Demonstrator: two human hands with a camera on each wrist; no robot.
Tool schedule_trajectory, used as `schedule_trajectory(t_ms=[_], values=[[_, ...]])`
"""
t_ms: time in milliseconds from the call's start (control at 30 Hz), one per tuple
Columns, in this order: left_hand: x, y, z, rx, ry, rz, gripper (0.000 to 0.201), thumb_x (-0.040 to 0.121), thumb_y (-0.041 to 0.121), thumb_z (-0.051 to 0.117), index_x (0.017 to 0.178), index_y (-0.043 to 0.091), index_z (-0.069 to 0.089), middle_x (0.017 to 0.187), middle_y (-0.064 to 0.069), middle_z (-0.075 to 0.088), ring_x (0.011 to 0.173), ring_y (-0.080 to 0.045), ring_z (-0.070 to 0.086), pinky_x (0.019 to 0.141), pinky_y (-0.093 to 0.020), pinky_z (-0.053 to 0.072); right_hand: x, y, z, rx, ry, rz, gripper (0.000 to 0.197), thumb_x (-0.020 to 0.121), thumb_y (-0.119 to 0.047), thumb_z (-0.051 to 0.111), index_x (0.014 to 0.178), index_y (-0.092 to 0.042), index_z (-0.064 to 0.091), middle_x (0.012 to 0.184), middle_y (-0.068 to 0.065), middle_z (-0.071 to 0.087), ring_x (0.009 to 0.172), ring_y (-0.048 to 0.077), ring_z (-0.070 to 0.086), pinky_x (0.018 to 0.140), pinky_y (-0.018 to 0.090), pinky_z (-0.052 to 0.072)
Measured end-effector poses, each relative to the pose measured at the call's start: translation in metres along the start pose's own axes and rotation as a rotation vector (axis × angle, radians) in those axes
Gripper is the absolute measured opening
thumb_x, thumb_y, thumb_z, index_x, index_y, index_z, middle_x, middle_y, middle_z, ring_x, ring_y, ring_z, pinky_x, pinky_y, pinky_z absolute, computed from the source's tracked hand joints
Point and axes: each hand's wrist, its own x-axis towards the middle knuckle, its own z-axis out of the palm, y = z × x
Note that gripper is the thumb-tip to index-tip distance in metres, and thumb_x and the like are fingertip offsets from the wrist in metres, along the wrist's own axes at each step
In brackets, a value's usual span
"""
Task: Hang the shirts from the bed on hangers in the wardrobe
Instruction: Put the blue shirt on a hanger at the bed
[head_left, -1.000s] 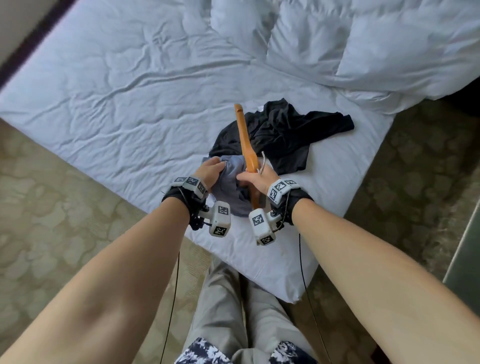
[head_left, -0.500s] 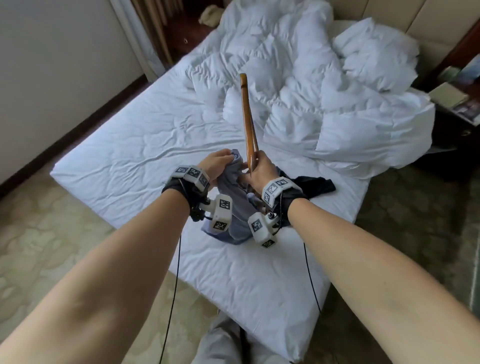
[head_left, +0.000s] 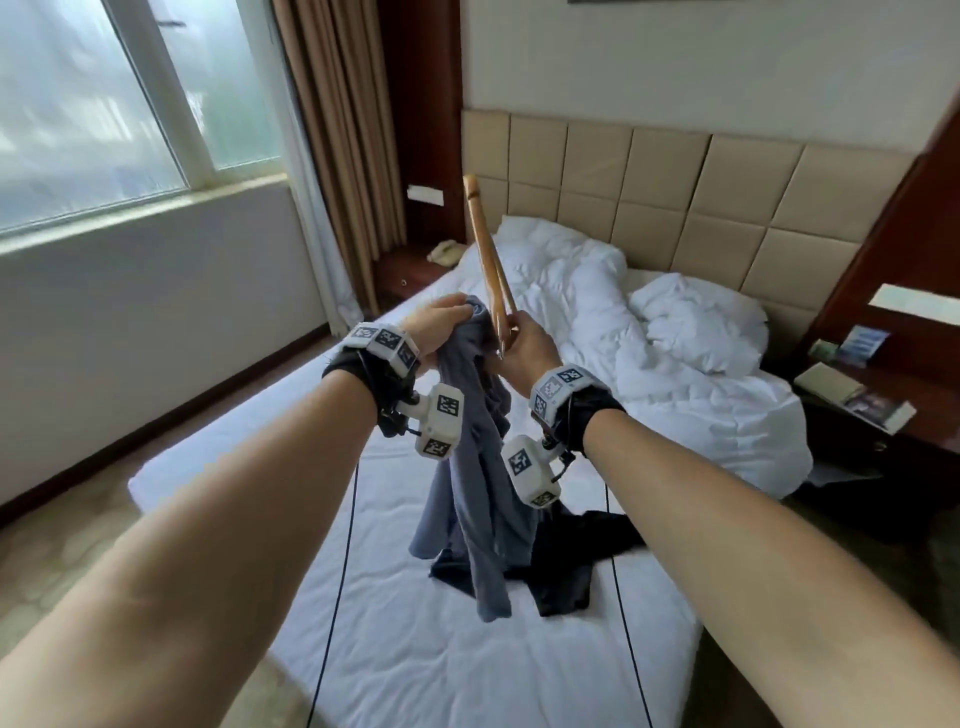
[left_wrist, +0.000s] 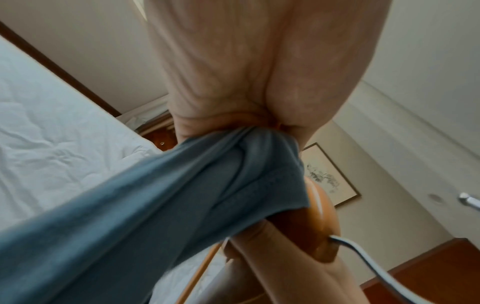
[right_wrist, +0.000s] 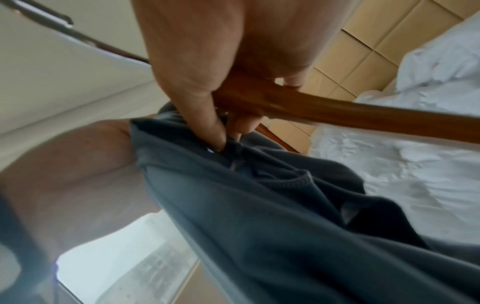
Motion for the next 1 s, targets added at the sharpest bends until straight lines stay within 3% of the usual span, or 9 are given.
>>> schedule_trajectory(t_ms=[67,133,200,267,333,433,667,833,1000], values=[[-0.001,0.024,-0.008,0.007,0.014,0.044,0.019,0.103,0.006,0.043,0.091,0.011,0.057,0.085,-0.01,0.059,0.073,-0.018,0.059,0.06,-0.023,0.054,0.01,-0.023,-0.011,0.031,0.066,-0.018,0.028,0.079,-0.016,0.072,0.101,-0.018,0.056,0.086,-0.003,0.063,0.085,0.023,0.062,0.079,0.033,0.05],[0.004,0.045,-0.02,0.075,0.026,0.071,0.016,0.101,0.021,0.053,0.092,0.011,0.062,0.091,-0.012,0.064,0.083,-0.023,0.063,0.075,-0.03,0.056,0.021,-0.044,-0.023,0.032,0.129,-0.02,0.022,0.08,-0.017,0.069,0.099,-0.017,0.057,0.084,-0.003,0.061,0.085,0.024,0.063,0.08,0.036,0.052],[0.007,0.065,-0.034,0.248,0.014,0.088,0.042,0.083,0.049,0.07,0.105,0.013,0.066,0.105,-0.011,0.069,0.097,-0.027,0.067,0.091,-0.039,0.055,0.033,-0.065,-0.035,0.004,0.171,-0.021,0.021,0.08,-0.019,0.066,0.1,-0.018,0.058,0.084,-0.003,0.061,0.087,0.025,0.063,0.082,0.038,0.053],[0.009,0.083,-0.047,0.508,-0.011,0.106,0.071,0.067,0.059,0.08,0.121,0.017,0.059,0.11,-0.001,0.067,0.099,-0.02,0.066,0.089,-0.038,0.054,0.045,-0.085,-0.044,0.004,0.207,-0.02,0.014,0.079,-0.019,0.065,0.09,-0.022,0.056,0.081,-0.005,0.059,0.084,0.025,0.061,0.08,0.037,0.051],[0.014,0.094,-0.056,0.704,-0.032,0.162,0.066,0.071,0.041,0.085,0.125,0.022,0.053,0.103,0.006,0.061,0.091,-0.012,0.061,0.079,-0.028,0.051,0.054,-0.104,-0.05,0.009,0.241,-0.018,0.014,0.077,-0.019,0.065,0.081,-0.022,0.052,0.077,-0.004,0.058,0.077,0.024,0.059,0.075,0.035,0.049],[0.027,0.102,-0.072,0.889,0.048,0.256,0.058,0.074,0.018,0.08,0.126,0.022,0.053,0.101,0.0,0.061,0.084,-0.018,0.06,0.07,-0.028,0.049,0.062,-0.13,-0.052,-0.018,0.244,-0.03,0.017,0.079,-0.013,0.063,0.074,-0.018,0.048,0.068,-0.001,0.052,0.063,0.021,0.052,0.065,0.033,0.045],[0.047,0.125,-0.12,0.833,0.198,0.42,0.038,0.081,0.012,0.068,0.117,0.02,0.063,0.098,0.0,0.062,0.091,-0.021,0.058,0.08,-0.027,0.045,0.077,-0.169,-0.042,-0.097,0.268,-0.075,0.016,0.079,-0.015,0.066,0.078,-0.016,0.05,0.063,-0.002,0.05,0.056,0.018,0.048,0.058,0.032,0.044],[0.056,0.14,-0.145,0.831,0.256,0.443,0.022,0.076,0.009,0.069,0.094,0.021,0.072,0.086,0.0,0.065,0.079,-0.02,0.059,0.068,-0.023,0.044,0.08,-0.187,-0.034,-0.222,0.279,-0.108,0.02,0.08,-0.018,0.07,0.087,-0.018,0.052,0.074,-0.002,0.055,0.067,0.018,0.053,0.068,0.034,0.048],[0.062,0.145,-0.156,0.792,0.218,0.426,0.018,0.079,0.009,0.068,0.093,0.019,0.073,0.088,-0.005,0.069,0.077,-0.021,0.062,0.071,-0.026,0.052,0.079,-0.2,-0.03,-0.366,0.289,-0.107,0.028,0.082,-0.016,0.073,0.1,-0.023,0.052,0.084,-0.005,0.059,0.08,0.02,0.059,0.071,0.029,0.044]])
